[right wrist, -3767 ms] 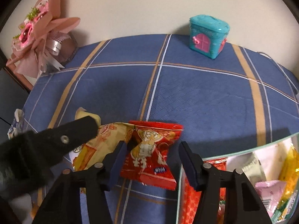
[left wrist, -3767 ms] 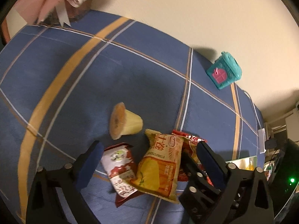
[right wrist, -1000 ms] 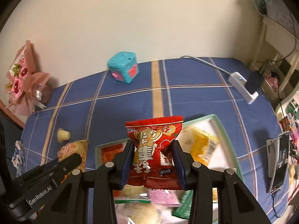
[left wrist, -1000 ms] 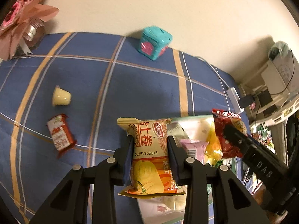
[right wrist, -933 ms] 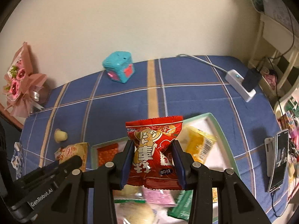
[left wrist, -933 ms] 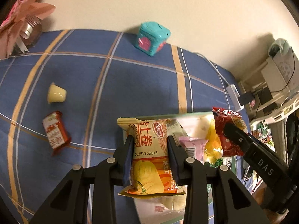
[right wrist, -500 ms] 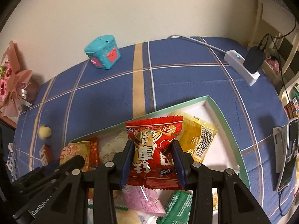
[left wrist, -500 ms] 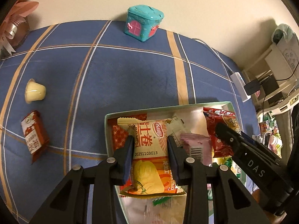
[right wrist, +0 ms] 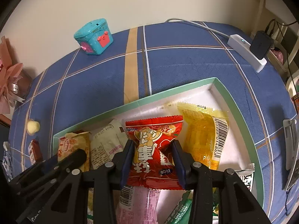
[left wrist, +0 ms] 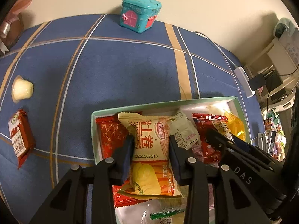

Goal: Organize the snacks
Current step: 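Open the left tool over the tray while the right releases the chip bag there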

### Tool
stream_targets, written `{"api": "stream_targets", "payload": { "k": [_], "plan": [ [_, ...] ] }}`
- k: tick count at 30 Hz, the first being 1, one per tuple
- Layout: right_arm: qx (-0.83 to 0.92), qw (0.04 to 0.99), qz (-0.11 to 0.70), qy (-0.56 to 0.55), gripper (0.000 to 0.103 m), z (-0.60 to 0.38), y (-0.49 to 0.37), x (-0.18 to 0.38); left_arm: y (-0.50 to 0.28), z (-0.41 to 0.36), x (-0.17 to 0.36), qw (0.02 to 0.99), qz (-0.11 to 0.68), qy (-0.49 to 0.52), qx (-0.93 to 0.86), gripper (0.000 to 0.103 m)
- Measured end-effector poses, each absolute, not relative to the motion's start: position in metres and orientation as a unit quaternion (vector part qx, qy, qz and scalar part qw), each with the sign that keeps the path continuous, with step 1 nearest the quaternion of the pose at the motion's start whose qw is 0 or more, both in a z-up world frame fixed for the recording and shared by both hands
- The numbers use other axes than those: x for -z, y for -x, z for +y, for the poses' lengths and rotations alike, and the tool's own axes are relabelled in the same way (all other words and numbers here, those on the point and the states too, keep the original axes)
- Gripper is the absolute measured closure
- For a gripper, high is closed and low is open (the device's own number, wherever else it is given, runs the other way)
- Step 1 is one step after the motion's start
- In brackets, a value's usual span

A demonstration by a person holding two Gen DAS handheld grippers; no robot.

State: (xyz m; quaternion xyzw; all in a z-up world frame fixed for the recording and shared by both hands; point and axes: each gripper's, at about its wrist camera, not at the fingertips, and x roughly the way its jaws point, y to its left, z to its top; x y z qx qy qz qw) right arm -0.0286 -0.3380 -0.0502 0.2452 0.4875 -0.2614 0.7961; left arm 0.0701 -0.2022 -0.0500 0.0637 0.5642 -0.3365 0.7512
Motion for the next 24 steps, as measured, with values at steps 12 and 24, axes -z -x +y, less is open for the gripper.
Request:
{"api": "stream_targets", "payload": {
  "k": [12,24],
  "plan": [
    [0.262,0.787,0.501,-0.245,0.036,-0.338,0.027,0.048,-0.077,-0.194,0.047,0.745,0.583,-0.068,0.316,0.040],
    [0.272,0.797,0.490,-0.228,0.029,-0.336,0.029,0.013,-0.077,-0.185,0.000,0.760,0.551,-0.059,0.339,0.024]
  ]
}}
